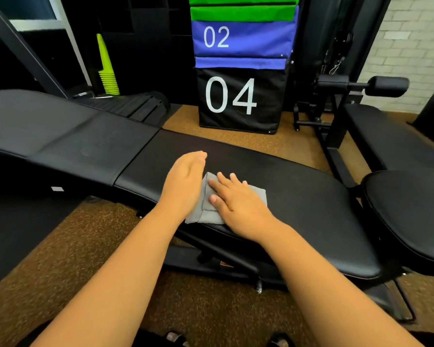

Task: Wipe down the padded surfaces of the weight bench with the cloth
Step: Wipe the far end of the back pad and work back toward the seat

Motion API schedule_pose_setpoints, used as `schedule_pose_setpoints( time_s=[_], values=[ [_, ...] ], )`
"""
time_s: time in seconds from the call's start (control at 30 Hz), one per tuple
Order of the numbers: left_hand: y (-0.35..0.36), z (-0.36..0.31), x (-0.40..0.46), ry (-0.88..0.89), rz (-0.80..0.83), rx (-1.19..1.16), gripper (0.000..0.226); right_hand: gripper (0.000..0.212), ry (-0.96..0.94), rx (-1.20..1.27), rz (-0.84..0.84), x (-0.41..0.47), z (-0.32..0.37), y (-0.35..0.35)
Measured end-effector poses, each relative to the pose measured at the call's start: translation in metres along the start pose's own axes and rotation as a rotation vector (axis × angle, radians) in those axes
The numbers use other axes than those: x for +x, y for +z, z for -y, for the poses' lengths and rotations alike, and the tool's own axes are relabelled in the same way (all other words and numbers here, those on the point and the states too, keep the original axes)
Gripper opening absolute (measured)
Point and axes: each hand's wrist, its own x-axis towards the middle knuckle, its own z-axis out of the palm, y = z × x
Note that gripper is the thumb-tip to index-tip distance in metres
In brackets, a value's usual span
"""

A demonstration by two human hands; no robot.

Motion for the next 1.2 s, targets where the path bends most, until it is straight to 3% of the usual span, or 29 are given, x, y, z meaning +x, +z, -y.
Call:
schedule_pose_setpoints(
  time_s=[0.1,0.2,0.33,0.53,0.67,0.9,1.0,1.2],
  values=[
    [-0.005,0.01,-0.004,0.162,-0.081,0.512,0.032,0.053,0.053,-0.111,0.063,0.005,-0.021,-0.006],
    [0.0,0.011,-0.009,0.202,-0.021,0.714,0.028,0.056,0.226,-0.143,0.053,0.008,-0.062,-0.022],
    [0.017,0.008,-0.006,0.232,0.062,0.787,0.028,0.058,0.389,-0.208,0.035,0.007,-0.092,-0.03],
    [0.041,0.02,0.001,0.232,0.067,0.835,0.038,0.061,0.131,-0.2,0.055,-0.048,-0.048,-0.009],
    [0.044,0.022,0.0,0.246,-0.004,0.835,0.037,0.057,0.104,-0.156,0.108,-0.05,-0.069,-0.023],
    [0.046,0.023,-0.004,0.24,-0.062,0.848,0.033,0.054,0.533,-0.205,-0.011,0.034,-0.171,-0.057],
    [0.048,0.024,-0.002,0.218,-0.054,0.847,0.033,0.06,0.642,-0.209,-0.038,0.061,-0.17,-0.052],
    [0.049,0.023,0.001,0.197,-0.034,0.87,0.032,0.059,0.305,-0.218,0.019,0.08,-0.084,-0.02]
  ],
)
